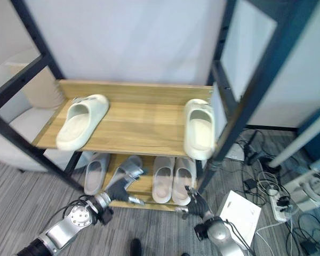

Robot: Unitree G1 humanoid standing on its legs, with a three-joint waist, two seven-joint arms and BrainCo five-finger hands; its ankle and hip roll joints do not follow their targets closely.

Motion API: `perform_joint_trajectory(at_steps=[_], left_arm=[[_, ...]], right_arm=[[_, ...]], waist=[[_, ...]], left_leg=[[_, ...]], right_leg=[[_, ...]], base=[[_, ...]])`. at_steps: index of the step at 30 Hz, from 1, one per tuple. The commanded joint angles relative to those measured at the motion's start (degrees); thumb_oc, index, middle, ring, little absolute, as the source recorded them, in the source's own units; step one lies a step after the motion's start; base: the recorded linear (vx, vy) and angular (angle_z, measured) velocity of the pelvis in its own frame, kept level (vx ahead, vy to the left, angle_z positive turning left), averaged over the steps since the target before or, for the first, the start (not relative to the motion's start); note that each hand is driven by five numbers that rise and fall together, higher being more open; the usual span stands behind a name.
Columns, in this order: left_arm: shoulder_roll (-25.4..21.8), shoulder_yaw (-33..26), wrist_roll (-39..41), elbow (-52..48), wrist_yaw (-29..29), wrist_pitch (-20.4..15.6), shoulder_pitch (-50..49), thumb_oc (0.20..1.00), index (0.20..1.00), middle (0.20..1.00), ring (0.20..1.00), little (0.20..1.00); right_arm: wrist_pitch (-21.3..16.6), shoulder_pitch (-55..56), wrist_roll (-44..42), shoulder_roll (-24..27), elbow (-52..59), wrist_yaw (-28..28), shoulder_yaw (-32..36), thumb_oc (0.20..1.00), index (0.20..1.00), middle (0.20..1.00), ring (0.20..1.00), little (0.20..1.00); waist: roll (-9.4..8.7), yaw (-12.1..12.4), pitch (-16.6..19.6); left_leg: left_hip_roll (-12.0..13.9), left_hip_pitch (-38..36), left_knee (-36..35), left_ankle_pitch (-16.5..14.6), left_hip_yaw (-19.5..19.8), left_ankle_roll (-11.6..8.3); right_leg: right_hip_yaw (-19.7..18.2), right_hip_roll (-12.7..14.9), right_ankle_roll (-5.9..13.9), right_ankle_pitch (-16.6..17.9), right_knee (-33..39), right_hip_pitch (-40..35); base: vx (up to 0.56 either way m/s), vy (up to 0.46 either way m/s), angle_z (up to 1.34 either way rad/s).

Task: Arrange the slippers neatly on the shoe rack.

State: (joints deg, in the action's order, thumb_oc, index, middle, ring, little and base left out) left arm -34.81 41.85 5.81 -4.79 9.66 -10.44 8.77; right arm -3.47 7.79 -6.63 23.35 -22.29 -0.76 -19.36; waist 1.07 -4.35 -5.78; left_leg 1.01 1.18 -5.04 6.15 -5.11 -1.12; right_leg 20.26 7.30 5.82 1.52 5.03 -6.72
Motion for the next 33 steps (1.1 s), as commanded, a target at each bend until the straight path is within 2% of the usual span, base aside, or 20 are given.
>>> perform_joint_trajectory(at_steps=[1,6,9,10,11,12,14,15,16,17,19,21,22,23,24,26,27,33], left_arm=[[2.1,-1.1,7.1,-2.2,5.1,-3.5,7.2,1.0,1.0,1.0,1.0,1.0],[3.5,-5.7,21.6,-10.6,6.2,-3.0,12.4,1.0,1.0,1.0,1.0,1.0],[5.1,-12.8,21.9,-12.5,0.6,-6.1,14.9,1.0,1.0,1.0,1.0,1.0],[5.0,-12.9,21.9,-12.6,0.6,-6.1,14.9,1.0,1.0,1.0,1.0,1.0],[5.3,-19.3,11.2,-10.3,-10.0,-9.9,18.1,1.0,1.0,1.0,1.0,1.0],[5.3,-19.2,11.1,-10.3,-10.1,-10.0,18.2,1.0,1.0,1.0,1.0,1.0],[3.7,-22.5,-2.7,-6.2,-20.7,-10.7,21.2,1.0,1.0,1.0,1.0,1.0],[3.2,-23.2,-7.8,-4.0,-25.0,-10.2,22.6,1.0,1.0,1.0,1.0,1.0],[3.3,-23.2,-7.9,-4.0,-25.1,-10.2,22.6,1.0,1.0,1.0,1.0,1.0],[0.0,-24.3,-17.6,0.2,-29.7,-8.1,25.0,1.0,1.0,1.0,1.0,1.0],[-4.6,-24.0,-26.2,4.6,-33.7,-5.2,28.3,1.0,1.0,1.0,1.0,1.0],[-7.4,-23.8,-30.3,8.4,-35.7,-3.1,29.4,1.0,1.0,1.0,1.0,1.0],[-7.4,-23.7,-30.3,8.5,-35.8,-3.1,29.4,1.0,1.0,1.0,1.0,1.0],[-11.1,-23.2,-34.8,12.5,-37.2,-0.6,30.5,1.0,1.0,1.0,1.0,1.0],[-11.1,-23.2,-34.8,12.6,-37.3,-0.6,30.6,1.0,1.0,1.0,1.0,1.0],[-17.7,-21.5,-42.2,17.5,-38.2,2.9,32.5,1.0,1.0,1.0,1.0,1.0],[-19.5,-20.9,-44.3,18.8,-38.2,3.7,32.6,1.0,1.0,1.0,1.0,1.0],[-25.9,-19.2,-51.2,25.3,-38.4,8.2,33.6,1.0,1.0,1.0,1.0,1.0]], right_arm=[[-3.0,-3.0,1.0,-0.4,1.4,1.3,-0.6,1.0,1.0,1.0,1.0,1.0],[-3.1,-2.2,1.7,-1.9,0.8,1.9,-0.7,1.0,1.0,1.0,1.0,1.0],[-3.5,-2.2,1.8,-3.7,-0.1,1.8,-1.0,1.0,1.0,1.0,1.0,1.0],[-3.5,-2.2,1.7,-3.7,-0.1,1.8,-1.1,1.0,1.0,1.0,1.0,1.0],[-4.1,-2.6,0.8,-5.0,-0.8,1.3,-1.1,1.0,1.0,1.0,1.0,1.0],[-4.1,-2.7,0.8,-5.0,-0.8,1.3,-1.1,1.0,1.0,1.0,1.0,1.0],[-4.9,-2.8,-0.3,-5.4,-0.8,0.9,-1.5,1.0,1.0,1.0,1.0,1.0],[-5.4,-2.9,-0.5,-5.3,-0.8,0.6,-1.7,1.0,1.0,1.0,1.0,1.0],[-5.4,-2.9,-0.5,-5.3,-0.8,0.6,-1.7,1.0,1.0,1.0,1.0,1.0],[-6.1,-2.8,-0.6,-4.7,-0.8,0.0,-2.0,1.0,1.0,1.0,1.0,1.0],[-6.8,-3.0,-0.9,-4.3,-0.8,-0.5,-2.4,1.0,1.0,1.0,1.0,1.0],[-6.9,-3.0,-0.9,-4.0,-1.1,-0.6,-2.7,1.0,1.0,1.0,1.0,1.0],[-6.9,-3.1,-0.9,-4.0,-1.1,-0.7,-2.7,1.0,1.0,1.0,1.0,1.0],[-7.1,-2.7,-1.0,-3.3,-0.3,-0.6,-2.9,1.0,1.0,1.0,1.0,1.0],[-7.1,-2.6,-1.1,-3.3,-0.3,-0.6,-2.9,1.0,1.0,1.0,1.0,1.0],[-7.5,-1.5,-1.4,-2.4,0.8,-0.2,-2.8,1.0,1.0,1.0,1.0,1.0],[-7.7,-1.0,-1.6,-2.1,1.3,-0.1,-2.7,1.0,1.0,1.0,1.0,1.0],[-8.1,0.8,-1.7,-1.5,1.8,0.1,-2.3,1.0,1.0,1.0,1.0,1.0]], waist=[[-0.25,-0.6,-0.8],[-0.13,-1.4,-0.1],[-0.31,-1.0,0.4],[-0.31,-1.1,0.3],[-0.57,-0.6,0.5],[-0.59,-0.7,0.5],[-0.67,-0.6,0.7],[-0.63,-0.8,0.8],[-0.63,-0.8,0.8],[-0.44,-1.0,1.1],[-0.14,-1.2,1.3],[0.03,-1.4,1.3],[0.0,-1.4,1.3],[0.19,-1.7,1.4],[0.16,-1.7,1.4],[0.45,-2.1,1.4],[0.52,-2.2,1.3],[0.41,-2.5,1.4]], left_leg=[[-0.4,-5.9,0.0,-12.2,-1.5,1.14],[0.1,-6.2,0.0,-12.0,-1.9,0.85],[0.2,-6.4,0.0,-11.8,-1.8,0.55],[0.2,-6.4,0.0,-11.8,-1.8,0.55],[0.3,-6.6,0.0,-11.6,-1.6,0.22],[0.3,-6.5,0.0,-11.6,-1.5,0.25],[0.4,-6.8,0.0,-11.6,-1.7,0.05],[0.4,-6.7,0.0,-11.5,-1.7,0.03],[0.4,-6.7,0.0,-11.5,-1.7,0.03],[0.4,-6.9,0.0,-11.6,-1.9,-0.02],[0.4,-7.0,0.0,-11.7,-2.1,-0.03],[0.3,-7.0,0.0,-11.8,-2.4,0.02],[0.3,-7.0,0.0,-11.8,-2.4,0.02],[0.3,-7.0,0.0,-11.9,-2.7,0.04],[0.3,-7.0,0.0,-12.0,-2.8,0.04],[0.3,-7.1,0.0,-12.3,-3.4,0.06],[0.2,-7.1,0.0,-12.4,-3.5,0.11],[0.0,-6.9,0.0,-12.9,-4.5,0.42]], right_leg=[[0.2,0.5,1.92,-6.9,-0.7,-2.0],[-0.3,-0.1,1.62,-6.9,0.0,-2.3],[-0.1,-0.3,1.26,-7.2,0.0,-2.9],[-0.1,-0.3,1.26,-7.2,0.0,-2.9],[0.2,-0.5,0.95,-7.4,0.0,-3.4],[0.3,-0.4,0.95,-7.4,0.0,-3.3],[0.4,-0.5,0.9,-7.4,0.0,-3.5],[0.5,-0.5,0.9,-7.4,0.0,-3.5],[0.5,-0.5,0.9,-7.4,0.0,-3.5],[0.4,-0.5,1.01,-7.2,0.0,-3.5],[0.5,-0.5,1.17,-7.0,0.0,-3.4],[0.4,-0.4,1.36,-6.8,0.0,-3.4],[0.4,-0.4,1.37,-6.8,0.0,-3.4],[0.2,-0.3,1.55,-6.6,0.0,-3.1],[0.2,-0.3,1.55,-6.6,0.0,-3.1],[-0.1,-0.1,1.93,-6.2,0.0,-2.8],[-0.3,-0.1,2.05,-6.1,0.0,-2.6],[-1.2,0.1,2.61,-5.7,-0.1,-1.9]], base=[[-0.02,-0.055,-0.22],[-0.03,-0.066,-0.13],[-0.02,-0.061,0.01],[-0.01,-0.068,0.05],[-0.01,-0.044,0.04],[-0.01,-0.053,0.07],[0.0,-0.017,0.07],[0.0,-0.008,0.05],[0.01,0.001,0.09],[0.01,0.009,0.06],[0.0,0.0,0.0],[0.01,0.01,-0.02],[0.0,0.0,0.0],[0.0,0.0,0.0],[0.02,0.031,-0.03],[0.03,0.046,-0.08],[0.03,0.051,-0.19],[0.03,0.033,-0.04]])
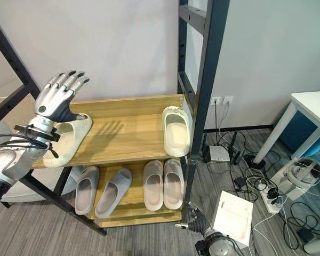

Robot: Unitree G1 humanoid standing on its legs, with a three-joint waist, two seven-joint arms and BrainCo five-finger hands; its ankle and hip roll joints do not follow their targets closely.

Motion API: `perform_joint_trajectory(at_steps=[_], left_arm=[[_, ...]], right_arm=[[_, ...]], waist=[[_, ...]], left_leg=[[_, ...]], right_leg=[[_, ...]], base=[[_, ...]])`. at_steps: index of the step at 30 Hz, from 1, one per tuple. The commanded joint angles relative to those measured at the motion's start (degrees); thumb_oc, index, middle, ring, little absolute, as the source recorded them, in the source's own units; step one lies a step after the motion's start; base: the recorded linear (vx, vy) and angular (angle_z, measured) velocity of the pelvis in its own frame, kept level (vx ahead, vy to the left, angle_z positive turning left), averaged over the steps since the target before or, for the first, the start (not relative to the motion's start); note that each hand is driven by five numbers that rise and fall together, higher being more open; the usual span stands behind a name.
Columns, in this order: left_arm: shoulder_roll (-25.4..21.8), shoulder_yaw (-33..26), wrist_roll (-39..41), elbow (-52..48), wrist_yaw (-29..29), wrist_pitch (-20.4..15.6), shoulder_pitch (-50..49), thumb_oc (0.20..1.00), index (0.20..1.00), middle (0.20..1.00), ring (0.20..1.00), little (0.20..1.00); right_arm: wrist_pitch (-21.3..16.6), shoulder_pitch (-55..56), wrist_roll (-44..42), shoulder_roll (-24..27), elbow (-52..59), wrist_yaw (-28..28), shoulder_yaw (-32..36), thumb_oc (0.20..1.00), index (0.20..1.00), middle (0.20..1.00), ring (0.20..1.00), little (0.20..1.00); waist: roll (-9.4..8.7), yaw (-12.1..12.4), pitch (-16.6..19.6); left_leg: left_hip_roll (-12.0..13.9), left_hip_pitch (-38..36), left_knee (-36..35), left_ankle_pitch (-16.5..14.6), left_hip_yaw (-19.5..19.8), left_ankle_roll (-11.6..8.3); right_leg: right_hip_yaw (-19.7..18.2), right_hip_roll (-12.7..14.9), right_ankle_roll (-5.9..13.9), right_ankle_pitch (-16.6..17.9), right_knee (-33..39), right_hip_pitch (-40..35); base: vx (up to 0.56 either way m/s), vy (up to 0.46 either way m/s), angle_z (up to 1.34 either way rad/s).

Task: Arrange the slippers neatly on the shoe rack.

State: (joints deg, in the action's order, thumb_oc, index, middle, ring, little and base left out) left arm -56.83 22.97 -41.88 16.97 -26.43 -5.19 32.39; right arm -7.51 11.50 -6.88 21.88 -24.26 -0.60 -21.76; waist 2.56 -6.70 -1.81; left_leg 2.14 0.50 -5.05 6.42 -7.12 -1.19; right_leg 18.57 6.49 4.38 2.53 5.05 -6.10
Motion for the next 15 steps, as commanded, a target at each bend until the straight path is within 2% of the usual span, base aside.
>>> perform_joint_trajectory(at_steps=[1,8,14,15], left_arm=[[-4.6,-0.5,-4.2,4.4,-2.1,3.4,9.6,1.0,1.0,1.0,1.0,1.0],[-5.7,0.3,-5.7,10.8,-0.7,5.6,9.4,1.0,1.0,1.0,1.0,1.0],[-4.2,2.0,-4.7,17.1,0.3,6.5,10.8,1.0,1.0,1.0,1.0,1.0],[-3.6,4.0,-4.4,21.3,0.4,6.8,12.9,1.0,1.0,1.0,1.0,1.0]], right_arm=[[-4.1,-2.6,-1.4,0.0,4.1,0.0,0.2,1.0,1.0,1.0,1.0,1.0],[-3.8,-2.1,-0.8,0.1,4.6,-0.3,0.7,1.0,1.0,1.0,1.0,1.0],[-3.7,-1.8,-0.7,0.0,5.5,-0.5,1.5,1.0,1.0,1.0,1.0,1.0],[-3.8,-1.8,-0.8,0.3,5.9,-0.6,1.6,1.0,1.0,1.0,1.0,1.0]], waist=[[-1.12,-0.2,-2.6],[-1.34,-0.6,-3.0],[-1.66,-1.2,-3.3],[-1.75,-1.8,-3.5]], left_leg=[[-1.1,-6.2,0.1,-13.2,-2.6,0.53],[-1.2,-5.8,0.1,-13.4,-3.4,0.84],[-1.3,-5.2,0.1,-13.6,-4.1,1.18],[-1.3,-5.0,0.1,-13.6,-4.5,1.33]], right_leg=[[0.4,1.0,4.13,-6.7,-0.1,-2.4],[-0.2,1.0,4.49,-6.4,-0.1,-1.6],[-0.8,1.1,4.73,-6.2,-0.1,-0.5],[-1.5,1.0,4.84,-6.0,-0.1,0.0]], base=[[0.03,0.027,-0.06],[0.03,0.028,-0.1],[0.03,0.038,-0.09],[0.04,0.051,-0.19]])
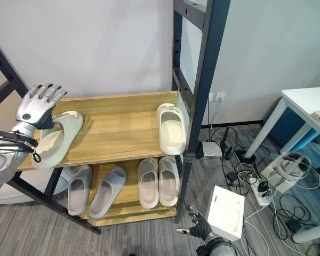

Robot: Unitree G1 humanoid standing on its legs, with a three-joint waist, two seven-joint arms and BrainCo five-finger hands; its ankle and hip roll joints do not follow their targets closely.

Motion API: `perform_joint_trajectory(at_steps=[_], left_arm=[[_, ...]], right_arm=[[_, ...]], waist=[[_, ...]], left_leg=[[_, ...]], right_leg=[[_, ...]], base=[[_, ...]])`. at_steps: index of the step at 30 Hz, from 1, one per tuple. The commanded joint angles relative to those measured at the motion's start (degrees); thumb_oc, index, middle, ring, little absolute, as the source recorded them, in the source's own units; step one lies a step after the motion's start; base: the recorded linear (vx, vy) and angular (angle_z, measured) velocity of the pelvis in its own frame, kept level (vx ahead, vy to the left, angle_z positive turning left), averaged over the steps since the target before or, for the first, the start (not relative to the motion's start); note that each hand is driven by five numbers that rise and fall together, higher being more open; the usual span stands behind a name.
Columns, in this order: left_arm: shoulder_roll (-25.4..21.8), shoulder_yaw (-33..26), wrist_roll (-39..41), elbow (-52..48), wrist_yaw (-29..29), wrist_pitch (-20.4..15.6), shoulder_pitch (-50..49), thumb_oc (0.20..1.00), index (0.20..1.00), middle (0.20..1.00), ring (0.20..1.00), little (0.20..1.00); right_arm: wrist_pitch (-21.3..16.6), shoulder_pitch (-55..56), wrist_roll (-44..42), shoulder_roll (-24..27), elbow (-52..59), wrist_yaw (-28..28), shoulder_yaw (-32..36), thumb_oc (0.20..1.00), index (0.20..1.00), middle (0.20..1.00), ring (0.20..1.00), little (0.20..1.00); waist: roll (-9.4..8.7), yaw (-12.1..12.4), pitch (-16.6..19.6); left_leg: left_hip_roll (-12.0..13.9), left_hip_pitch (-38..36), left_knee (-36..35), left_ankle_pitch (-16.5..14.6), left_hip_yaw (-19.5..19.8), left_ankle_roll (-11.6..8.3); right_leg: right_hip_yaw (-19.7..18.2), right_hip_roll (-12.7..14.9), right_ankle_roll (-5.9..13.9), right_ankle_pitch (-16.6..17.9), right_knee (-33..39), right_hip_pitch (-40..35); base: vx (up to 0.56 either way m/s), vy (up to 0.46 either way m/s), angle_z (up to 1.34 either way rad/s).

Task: Arrange the slippers neatly on the shoe rack.

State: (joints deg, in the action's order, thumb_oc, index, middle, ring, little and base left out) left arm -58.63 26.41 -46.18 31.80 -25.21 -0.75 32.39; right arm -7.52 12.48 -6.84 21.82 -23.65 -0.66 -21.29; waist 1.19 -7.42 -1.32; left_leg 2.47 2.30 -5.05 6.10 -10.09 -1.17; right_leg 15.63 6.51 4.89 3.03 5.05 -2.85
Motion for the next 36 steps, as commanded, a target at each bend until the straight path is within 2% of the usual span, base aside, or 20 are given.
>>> perform_joint_trajectory(at_steps=[1,4,5,12,17,23,28,36], left_arm=[[-1.9,1.1,0.1,7.6,-0.4,2.6,13.4,1.0,1.0,1.0,1.0,1.0],[-2.0,2.7,1.1,10.3,0.1,2.8,15.6,1.0,1.0,1.0,1.0,1.0],[-2.1,3.9,2.3,12.3,0.4,2.6,17.5,0.2,0.2,0.2,0.2,0.2],[-0.8,4.2,6.6,13.3,-0.3,1.6,20.1,0.2,0.2,0.2,0.2,0.2],[2.3,2.7,6.9,2.7,-1.0,0.5,19.6,0.2,0.2,0.2,0.2,0.2],[9.2,0.2,4.2,-10.2,0.4,-0.5,17.1,0.2,0.2,0.2,0.2,0.2],[14.3,3.0,3.2,-8.3,0.8,0.1,20.6,0.2,0.2,0.2,0.2,0.2],[17.7,7.9,4.2,3.2,0.5,2.2,26.4,0.2,0.2,0.2,0.2,0.2]], right_arm=[[-3.8,-2.6,-0.8,0.6,5.7,-0.6,1.3,1.0,1.0,1.0,1.0,1.0],[-3.7,-2.3,-0.9,0.6,6.1,-0.6,1.5,1.0,1.0,1.0,1.0,1.0],[-3.6,-2.5,-1.1,0.5,6.5,-0.8,1.6,1.0,1.0,1.0,1.0,1.0],[-3.3,-3.3,-1.3,-0.6,6.4,-1.2,0.8,1.0,1.0,1.0,1.0,1.0],[-3.2,-3.6,-1.2,-1.9,5.6,-1.4,0.4,1.0,1.0,1.0,1.0,1.0],[-2.3,-3.8,0.2,-2.6,4.9,-1.7,1.0,1.0,1.0,1.0,1.0,1.0],[-2.0,-3.4,-0.2,-1.8,5.6,-1.9,1.7,1.0,1.0,1.0,1.0,1.0],[-2.1,-1.4,-1.4,-0.5,7.1,-2.1,2.3,1.0,1.0,1.0,1.0,1.0]], waist=[[-0.43,-1.2,-4.1],[-0.62,-1.4,-4.3],[-0.78,-1.6,-4.5],[-1.02,-1.9,-5.1],[-0.98,-1.6,-5.3],[-0.66,-1.7,-4.9],[-0.3,-3.2,-4.5],[0.03,-5.5,-4.0]], left_leg=[[-1.6,-6.7,0.1,-13.4,-1.7,1.38],[-1.6,-6.3,0.1,-13.4,-2.3,1.51],[-1.6,-5.9,0.1,-13.4,-2.6,1.65],[-1.8,-5.2,0.1,-13.5,-4.0,2.0],[-1.9,-5.5,0.1,-13.7,-3.7,2.1],[-1.9,-6.4,0.1,-14.0,-2.7,1.99],[-1.6,-7.0,0.1,-13.8,-2.8,1.82],[-1.1,-7.5,0.1,-13.7,-4.4,1.66]], right_leg=[[1.3,1.1,4.46,-6.4,-0.1,-3.0],[0.8,1.1,4.66,-6.1,-0.1,-2.3],[0.5,1.1,4.8,-5.8,-0.1,-1.8],[-0.5,1.4,5.4,-5.1,-0.1,-0.2],[0.0,1.5,5.37,-5.4,-0.1,-0.8],[1.0,1.5,4.88,-6.3,-0.1,-2.2],[0.4,1.1,4.53,-6.5,-0.1,-2.5],[-1.7,0.6,4.36,-6.4,-0.1,-1.8]], base=[[0.05,0.067,-0.12],[0.03,0.043,-0.08],[0.02,0.04,-0.18],[0.01,0.034,-0.15],[0.0,-0.003,-0.01],[-0.02,-0.046,0.0],[-0.04,-0.061,-0.01],[-0.02,-0.043,-0.04]])
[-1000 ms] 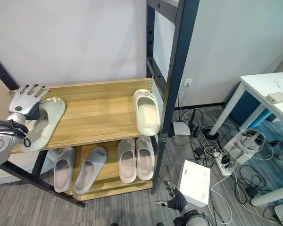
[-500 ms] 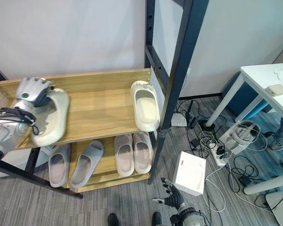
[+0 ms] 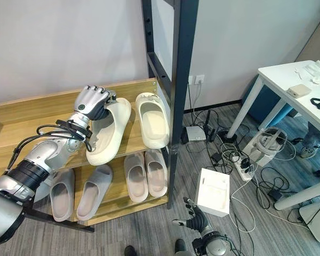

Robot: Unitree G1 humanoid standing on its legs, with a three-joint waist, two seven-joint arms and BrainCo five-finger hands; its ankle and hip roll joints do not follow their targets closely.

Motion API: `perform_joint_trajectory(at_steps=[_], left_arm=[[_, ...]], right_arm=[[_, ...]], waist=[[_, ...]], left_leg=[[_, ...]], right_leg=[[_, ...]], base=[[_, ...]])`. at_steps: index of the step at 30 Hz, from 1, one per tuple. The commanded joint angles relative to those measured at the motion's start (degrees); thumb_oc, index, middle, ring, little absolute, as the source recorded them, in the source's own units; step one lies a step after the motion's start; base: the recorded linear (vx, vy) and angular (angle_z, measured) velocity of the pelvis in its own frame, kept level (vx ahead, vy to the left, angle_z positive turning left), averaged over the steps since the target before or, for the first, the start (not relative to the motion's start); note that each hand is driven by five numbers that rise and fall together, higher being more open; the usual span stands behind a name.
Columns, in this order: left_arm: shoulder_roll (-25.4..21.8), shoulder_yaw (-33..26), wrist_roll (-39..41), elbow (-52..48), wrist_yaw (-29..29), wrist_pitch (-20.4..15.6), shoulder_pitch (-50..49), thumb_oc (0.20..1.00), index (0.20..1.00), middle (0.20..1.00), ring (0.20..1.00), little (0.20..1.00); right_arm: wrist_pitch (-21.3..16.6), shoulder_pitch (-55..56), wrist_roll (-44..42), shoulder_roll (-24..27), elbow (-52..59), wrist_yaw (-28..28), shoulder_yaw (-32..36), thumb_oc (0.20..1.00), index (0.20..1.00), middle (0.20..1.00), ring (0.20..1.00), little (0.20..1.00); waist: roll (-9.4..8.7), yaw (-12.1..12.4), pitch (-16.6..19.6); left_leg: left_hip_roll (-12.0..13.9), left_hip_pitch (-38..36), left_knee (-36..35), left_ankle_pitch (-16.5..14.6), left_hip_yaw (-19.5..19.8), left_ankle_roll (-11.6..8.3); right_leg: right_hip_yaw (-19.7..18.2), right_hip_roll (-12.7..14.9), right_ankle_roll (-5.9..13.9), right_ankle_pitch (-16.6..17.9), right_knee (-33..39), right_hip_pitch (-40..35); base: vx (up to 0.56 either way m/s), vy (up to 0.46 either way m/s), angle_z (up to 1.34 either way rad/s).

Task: Arrange the slippers neatly on the shoe rack.

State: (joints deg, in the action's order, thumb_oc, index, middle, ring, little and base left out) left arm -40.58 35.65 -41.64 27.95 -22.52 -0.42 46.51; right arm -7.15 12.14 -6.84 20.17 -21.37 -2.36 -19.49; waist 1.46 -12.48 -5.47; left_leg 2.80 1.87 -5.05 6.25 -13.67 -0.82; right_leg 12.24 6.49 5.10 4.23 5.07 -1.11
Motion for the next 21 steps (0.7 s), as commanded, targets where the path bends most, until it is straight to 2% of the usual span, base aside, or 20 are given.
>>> perform_joint_trajectory(at_steps=[1,7,8,9,10,13,14,17,21], left_arm=[[-0.2,-0.7,-0.4,8.7,-2.4,2.3,12.9,0.2,0.2,0.2,0.2,0.2],[1.7,1.5,0.4,16.4,-3.0,4.0,16.8,0.2,0.2,0.2,0.2,0.2],[2.0,1.5,0.6,17.3,-2.8,4.2,17.0,0.404,0.404,0.404,0.404,0.404],[2.1,1.5,0.6,17.3,-2.8,4.2,17.0,0.655,0.655,0.655,0.655,0.655],[2.3,1.8,0.9,17.7,-2.5,4.3,17.9,1.0,1.0,1.0,1.0,1.0],[1.5,0.9,1.2,14.3,-2.0,3.9,17.6,1.0,1.0,1.0,1.0,1.0],[-0.1,-0.5,0.8,8.6,-1.5,3.5,16.6,1.0,1.0,1.0,1.0,1.0],[-2.2,-3.9,0.8,0.0,0.8,2.6,12.7,1.0,1.0,1.0,1.0,1.0],[-1.6,-9.0,6.7,-4.5,3.8,0.0,6.5,1.0,1.0,1.0,1.0,1.0]], right_arm=[[-2.6,-0.7,-1.5,1.4,5.1,-0.4,0.5,1.0,1.0,1.0,1.0,1.0],[-2.7,-0.3,-1.7,1.7,4.4,-0.9,0.2,1.0,1.0,1.0,1.0,1.0],[-2.6,-0.3,-1.7,1.7,4.1,-0.9,0.1,1.0,1.0,1.0,1.0,1.0],[-2.6,-0.4,-1.7,1.7,4.1,-0.9,0.1,1.0,1.0,1.0,1.0,1.0],[-2.5,-0.5,-1.8,1.6,4.2,-1.0,0.0,1.0,1.0,1.0,1.0,1.0],[-2.4,-0.6,-1.9,1.2,4.2,-0.9,-0.1,1.0,1.0,1.0,1.0,1.0],[-2.3,-0.7,-1.8,0.7,3.7,-0.9,0.2,1.0,1.0,1.0,1.0,1.0],[-1.9,-0.9,-1.8,0.0,3.2,-0.7,1.0,1.0,1.0,1.0,1.0,1.0],[-0.8,-1.4,-1.0,-0.8,1.7,-0.3,1.5,1.0,1.0,1.0,1.0,1.0]], waist=[[-0.17,-0.8,0.2],[-0.07,-1.7,0.6],[-0.07,-1.8,0.6],[-0.06,-1.8,0.6],[0.0,-1.8,0.6],[0.01,-1.2,0.6],[-0.01,-0.5,0.6],[-0.11,0.5,0.4],[-0.14,1.7,0.4]], left_leg=[[-1.3,-7.1,0.0,-13.8,-1.2,1.32],[-1.1,-7.1,0.0,-13.9,-2.4,1.28],[-1.1,-7.0,0.0,-13.9,-2.5,1.29],[-1.1,-7.0,0.0,-13.9,-2.6,1.29],[-1.1,-7.1,0.0,-13.9,-2.6,1.29],[-1.0,-7.2,0.0,-13.9,-2.4,1.26],[-1.1,-7.1,0.0,-13.9,-1.9,1.22],[-1.1,-7.1,0.0,-13.7,-0.7,1.18],[-1.2,-7.1,0.0,-13.4,0.7,1.1]], right_leg=[[1.3,0.6,4.18,-7.5,-0.1,-3.3],[0.1,0.4,4.24,-7.2,-0.1,-2.5],[-0.1,0.4,4.29,-7.1,-0.1,-2.4],[-0.1,0.3,4.29,-7.1,-0.1,-2.4],[-0.1,0.3,4.31,-7.2,-0.1,-2.4],[0.1,0.3,4.19,-7.3,-0.1,-2.6],[0.7,0.2,4.05,-7.5,-0.1,-2.9],[1.7,0.1,3.76,-7.8,-0.1,-3.6],[2.8,0.0,3.4,-8.2,-0.1,-4.3]], base=[[-0.01,-0.029,-0.18],[-0.01,-0.024,-0.12],[0.0,-0.007,-0.17],[-0.01,-0.023,-0.2],[0.0,-0.023,-0.13],[-0.01,-0.04,-0.01],[-0.01,-0.031,0.02],[-0.01,-0.032,0.07],[-0.01,-0.023,0.22]])
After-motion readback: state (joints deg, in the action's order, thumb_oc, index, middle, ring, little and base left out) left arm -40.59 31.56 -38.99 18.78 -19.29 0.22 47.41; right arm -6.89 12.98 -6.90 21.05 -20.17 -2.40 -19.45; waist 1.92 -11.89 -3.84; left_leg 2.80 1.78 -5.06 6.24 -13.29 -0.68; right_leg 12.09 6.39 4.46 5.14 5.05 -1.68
